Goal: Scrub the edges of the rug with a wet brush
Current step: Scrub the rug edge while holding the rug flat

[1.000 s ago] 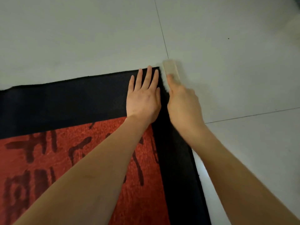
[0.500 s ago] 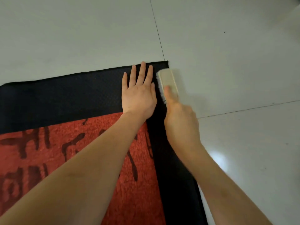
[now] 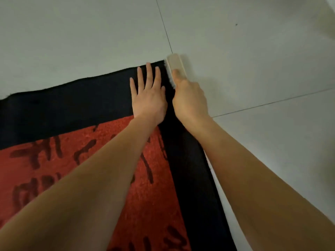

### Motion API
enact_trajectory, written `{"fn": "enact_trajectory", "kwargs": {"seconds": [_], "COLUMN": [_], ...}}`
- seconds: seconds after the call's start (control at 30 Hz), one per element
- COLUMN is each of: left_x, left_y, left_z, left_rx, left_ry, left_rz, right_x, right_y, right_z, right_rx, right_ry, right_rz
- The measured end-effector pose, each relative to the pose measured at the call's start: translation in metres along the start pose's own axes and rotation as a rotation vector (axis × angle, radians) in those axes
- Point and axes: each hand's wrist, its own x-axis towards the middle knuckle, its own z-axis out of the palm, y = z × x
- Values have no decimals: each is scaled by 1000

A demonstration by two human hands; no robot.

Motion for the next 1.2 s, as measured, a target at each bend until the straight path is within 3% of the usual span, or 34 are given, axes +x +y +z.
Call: {"fn": "enact_trajectory", "kwargs": {"seconds": [0.13,0.3,0.5,0.63,0.83,0.93,1.07,1.2], "left_x": [-62,-51,-50,-51,-85,-128,-125,-126], "left_y": [0,2,3,2,7,2,2,1], "left_z": [9,14,10,11,7,15,23,25], "left_rx": [54,61,85,84,-53,32,49,77], "left_ry": [-21,-13,-36,-35,0,-23,-15,-2], "left_rz": [146,86,106,117,18,105,83,93], "right_x": [-33,-153,-99,-186,-101,-120,-196,-146], "right_y": [9,32,27,31,21,23,44,36], "right_z": [5,-9,-2,-2,2,5,-1,2], "right_rx": [26,-131,34,-17,28,17,-107,-64], "right_ry": [1,-202,-63,-211,-31,-65,-152,-114], "right_rz": [-24,60,100,125,59,78,85,61]}}
